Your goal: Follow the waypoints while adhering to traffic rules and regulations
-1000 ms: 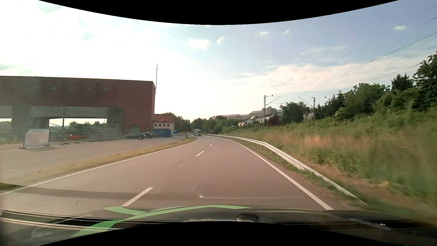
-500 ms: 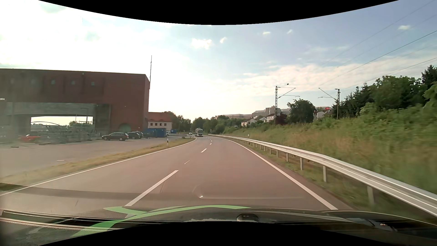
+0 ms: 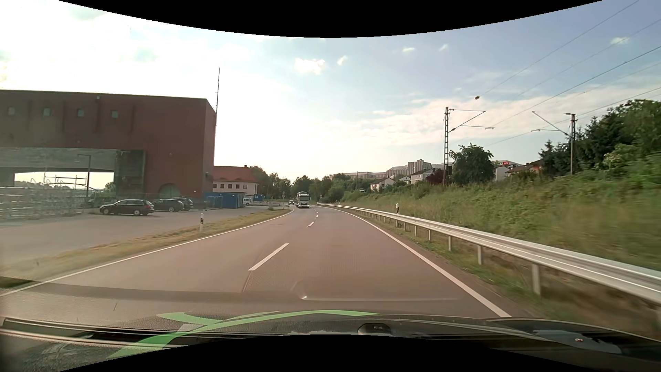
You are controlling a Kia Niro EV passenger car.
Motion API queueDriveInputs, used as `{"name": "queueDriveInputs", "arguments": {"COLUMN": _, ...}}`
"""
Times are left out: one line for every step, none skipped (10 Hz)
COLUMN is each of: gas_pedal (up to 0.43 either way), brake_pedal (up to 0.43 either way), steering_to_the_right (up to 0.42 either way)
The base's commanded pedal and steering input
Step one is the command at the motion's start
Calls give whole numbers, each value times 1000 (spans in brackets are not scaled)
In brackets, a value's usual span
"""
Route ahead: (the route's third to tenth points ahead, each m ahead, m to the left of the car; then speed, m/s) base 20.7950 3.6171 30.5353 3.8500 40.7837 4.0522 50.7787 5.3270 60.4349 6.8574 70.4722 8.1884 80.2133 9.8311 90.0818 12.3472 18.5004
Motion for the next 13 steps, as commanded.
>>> {"name": "queueDriveInputs", "arguments": {"gas_pedal": 79, "brake_pedal": 0, "steering_to_the_right": -16}}
{"name": "queueDriveInputs", "arguments": {"gas_pedal": 79, "brake_pedal": 0, "steering_to_the_right": -16}}
{"name": "queueDriveInputs", "arguments": {"gas_pedal": 79, "brake_pedal": 0, "steering_to_the_right": -16}}
{"name": "queueDriveInputs", "arguments": {"gas_pedal": 67, "brake_pedal": 0, "steering_to_the_right": -15}}
{"name": "queueDriveInputs", "arguments": {"gas_pedal": 47, "brake_pedal": 0, "steering_to_the_right": -15}}
{"name": "queueDriveInputs", "arguments": {"gas_pedal": 47, "brake_pedal": 0, "steering_to_the_right": -14}}
{"name": "queueDriveInputs", "arguments": {"gas_pedal": 47, "brake_pedal": 0, "steering_to_the_right": -12}}
{"name": "queueDriveInputs", "arguments": {"gas_pedal": 47, "brake_pedal": 0, "steering_to_the_right": -10}}
{"name": "queueDriveInputs", "arguments": {"gas_pedal": 39, "brake_pedal": 0, "steering_to_the_right": -10}}
{"name": "queueDriveInputs", "arguments": {"gas_pedal": 39, "brake_pedal": 0, "steering_to_the_right": -10}}
{"name": "queueDriveInputs", "arguments": {"gas_pedal": 39, "brake_pedal": 0, "steering_to_the_right": -10}}
{"name": "queueDriveInputs", "arguments": {"gas_pedal": 39, "brake_pedal": 0, "steering_to_the_right": -10}}
{"name": "queueDriveInputs", "arguments": {"gas_pedal": 59, "brake_pedal": 0, "steering_to_the_right": -10}}
